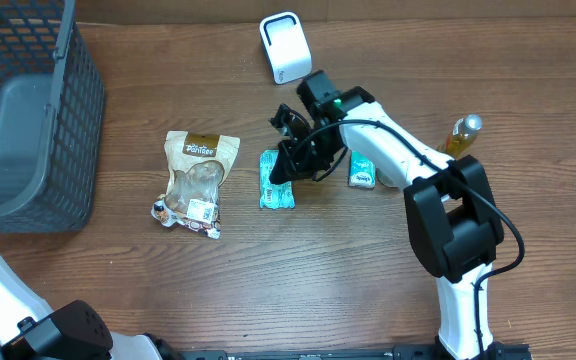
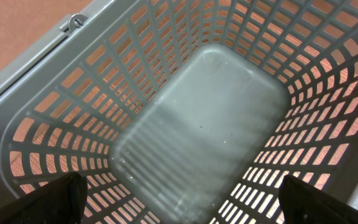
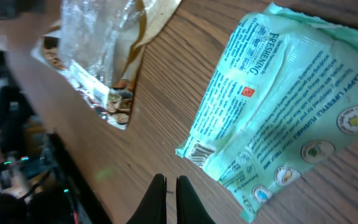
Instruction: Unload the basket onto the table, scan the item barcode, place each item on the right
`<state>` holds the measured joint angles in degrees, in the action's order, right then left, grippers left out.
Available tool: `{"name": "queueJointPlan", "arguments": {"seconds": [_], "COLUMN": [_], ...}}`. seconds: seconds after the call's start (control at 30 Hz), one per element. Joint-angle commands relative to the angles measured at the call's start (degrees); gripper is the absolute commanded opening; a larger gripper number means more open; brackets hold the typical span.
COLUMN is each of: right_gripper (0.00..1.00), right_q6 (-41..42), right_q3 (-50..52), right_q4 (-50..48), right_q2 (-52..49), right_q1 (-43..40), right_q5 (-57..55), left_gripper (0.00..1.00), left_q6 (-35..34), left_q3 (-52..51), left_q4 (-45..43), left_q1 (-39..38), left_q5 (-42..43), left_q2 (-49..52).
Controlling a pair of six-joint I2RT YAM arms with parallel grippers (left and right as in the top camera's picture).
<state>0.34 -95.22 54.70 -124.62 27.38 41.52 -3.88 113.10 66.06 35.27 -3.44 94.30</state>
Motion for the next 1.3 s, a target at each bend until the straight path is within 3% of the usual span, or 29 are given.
{"name": "queueJointPlan", "arguments": {"seconds": [0.0,0.33,0.57,0.73,0.87,1.27], "right_gripper": [0.04,0.04,0.04,0.04,0.04,0.04], "right_q6": [-3.4,7.0,11.1,12.9,19.9,20.9], "right_q3": [3.5,14.0,18.4,20.1,22.3,18.5], "right_q4": [-3.3,-24.6,-32.3,-33.6,-35.3,-34.1], "right_q2": [0.3,0.3,0.3,0.2,0.2,1.9], "right_q1": [-1.5,-1.0,-0.8,0.0,1.6,2.1], "right_q5": [9.2,10.0,9.5,1.7,-8.4,-0.4], "left_gripper": [0.99,1.00,0.99,1.00,1.00,0.99], "left_q6": [1.1,1.1,1.1,1.1,1.1,1.1], "left_q3": [1.0,1.0,1.0,1.0,1.0,1.0], "left_q4": [0.0,0.0,0.0,0.0,0.0,0.0], "left_q1": [0.0,0.0,0.0,0.0,0.0,0.0], "left_q5": [0.3,0.3,0.3,0.3,0.3,0.3], "left_q2": [0.3,0.3,0.3,0.3,0.3,0.3]}}
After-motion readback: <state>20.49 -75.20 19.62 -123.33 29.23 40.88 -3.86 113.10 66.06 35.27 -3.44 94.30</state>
